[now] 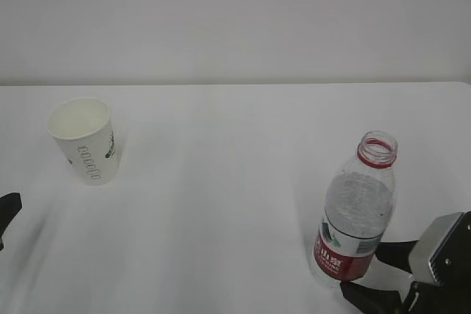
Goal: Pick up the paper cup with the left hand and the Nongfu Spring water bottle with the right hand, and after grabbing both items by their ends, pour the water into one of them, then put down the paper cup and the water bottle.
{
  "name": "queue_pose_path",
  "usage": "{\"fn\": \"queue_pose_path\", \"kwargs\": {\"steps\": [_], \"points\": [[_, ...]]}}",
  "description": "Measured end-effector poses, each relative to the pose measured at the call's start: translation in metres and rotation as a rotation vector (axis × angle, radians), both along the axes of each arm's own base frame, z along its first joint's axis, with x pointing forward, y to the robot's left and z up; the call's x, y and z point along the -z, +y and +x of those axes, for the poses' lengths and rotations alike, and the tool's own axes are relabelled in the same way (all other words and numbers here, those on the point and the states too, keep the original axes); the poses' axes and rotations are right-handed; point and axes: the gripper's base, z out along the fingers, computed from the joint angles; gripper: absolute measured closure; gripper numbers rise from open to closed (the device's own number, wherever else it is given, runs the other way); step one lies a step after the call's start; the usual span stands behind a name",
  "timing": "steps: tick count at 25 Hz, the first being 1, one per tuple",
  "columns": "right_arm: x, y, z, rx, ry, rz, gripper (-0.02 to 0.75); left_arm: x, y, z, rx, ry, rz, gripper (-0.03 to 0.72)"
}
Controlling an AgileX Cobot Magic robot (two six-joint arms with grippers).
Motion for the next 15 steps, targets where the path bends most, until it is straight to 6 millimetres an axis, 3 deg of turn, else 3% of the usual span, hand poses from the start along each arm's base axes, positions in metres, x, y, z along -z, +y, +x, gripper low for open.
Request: {"fn": "queue_pose_path", "kwargs": {"steps": [15], "points": [[-0.009, 0.007, 0.019, -0.052, -0.086, 0.033, 0.151, 0.0, 0.0, 0.0, 0.0, 0.0, 0.0, 0.172]]}}
